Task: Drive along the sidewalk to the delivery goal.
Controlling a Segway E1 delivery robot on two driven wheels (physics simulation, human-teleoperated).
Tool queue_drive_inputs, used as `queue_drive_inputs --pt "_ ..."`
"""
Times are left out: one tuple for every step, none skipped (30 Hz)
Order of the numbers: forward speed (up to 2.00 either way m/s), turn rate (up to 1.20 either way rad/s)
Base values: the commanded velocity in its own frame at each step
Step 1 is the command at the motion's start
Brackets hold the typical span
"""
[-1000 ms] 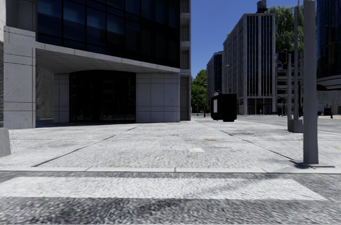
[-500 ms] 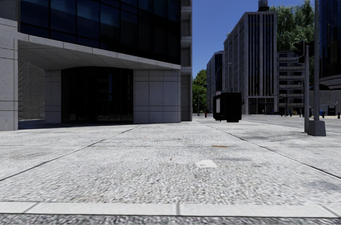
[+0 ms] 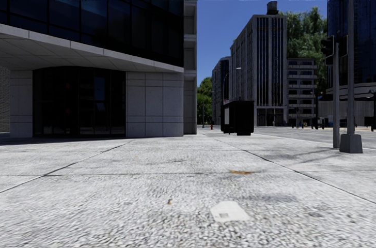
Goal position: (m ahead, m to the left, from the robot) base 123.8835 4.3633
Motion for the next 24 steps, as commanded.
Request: queue_drive_inputs --pt "2.0 0.0" --pt "2.0 0.0" --pt "2.0 0.0" --pt "2.0 0.0" --pt "2.0 0.0" --pt "2.0 0.0" --pt "2.0 0.0" --pt "2.0 0.0" --pt "2.0 0.0" --pt "2.0 0.0" --pt "2.0 0.0" --pt "2.0 0.0" --pt "2.0 0.0" --pt "2.0 0.0" --pt "2.0 0.0" --pt "2.0 0.0" --pt "2.0 0.0" --pt "2.0 0.0" --pt "2.0 0.0" --pt "2.0 0.0" --pt "2.0 0.0" --pt "2.0 0.0" --pt "2.0 0.0" --pt "2.0 0.0"
